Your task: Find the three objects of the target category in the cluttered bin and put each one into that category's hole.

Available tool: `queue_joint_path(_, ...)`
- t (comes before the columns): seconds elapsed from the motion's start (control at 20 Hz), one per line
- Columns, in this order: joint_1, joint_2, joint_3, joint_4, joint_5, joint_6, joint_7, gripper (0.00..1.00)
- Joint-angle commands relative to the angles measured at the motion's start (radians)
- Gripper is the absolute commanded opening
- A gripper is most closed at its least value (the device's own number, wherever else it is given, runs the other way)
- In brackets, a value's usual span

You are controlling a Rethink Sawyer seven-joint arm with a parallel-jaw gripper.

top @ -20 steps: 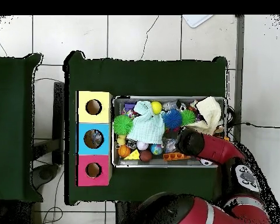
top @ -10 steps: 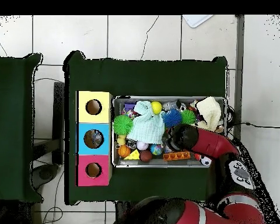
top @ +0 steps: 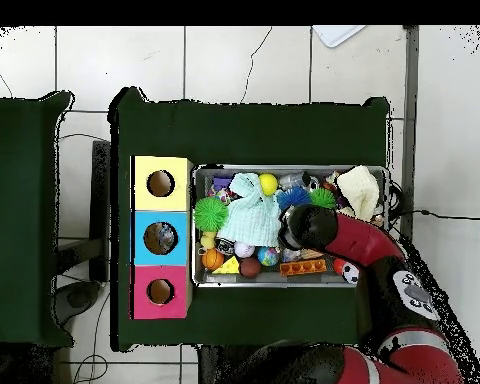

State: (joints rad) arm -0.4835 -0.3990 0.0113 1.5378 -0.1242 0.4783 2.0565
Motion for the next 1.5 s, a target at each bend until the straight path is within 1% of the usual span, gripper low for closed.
queue_joint_path(0.05,-0.01,0.068,0.075,0.076,0.015,0.022,0.061,1.0)
queue_joint_path(0.25,0.039,0.069,0.018,0.061,0.031,0.163,0.093,1.0)
queue_joint_path(0.4,0.099,0.07,-0.034,0.048,0.054,0.296,0.151,1.0)
queue_joint_path(0.45,0.111,0.073,-0.044,0.044,0.06,0.312,0.164,1.0)
queue_joint_path(0.5,0.128,0.077,-0.061,0.037,0.069,0.36,0.183,1.0)
queue_joint_path(0.7,0.162,0.083,-0.081,0.033,0.101,0.39,0.217,1.0)
queue_joint_path(0.85,0.173,0.087,-0.078,0.025,0.128,0.407,0.22,1.0)
queue_joint_path(1.05,0.207,0.122,-0.123,-0.01,0.134,0.463,0.246,1.0)
queue_joint_path(1.25,0.225,0.173,-0.165,-0.031,0.126,0.423,0.245,1.0)
queue_joint_path(1.35,0.233,0.213,-0.192,-0.058,0.114,0.368,0.246,1.0)
queue_joint_path(1.45,0.241,0.259,-0.223,-0.094,0.088,0.205,0.258,1.0)
queue_joint_path(1.5,0.247,0.279,-0.239,-0.101,0.077,0.09,0.279,1.0)
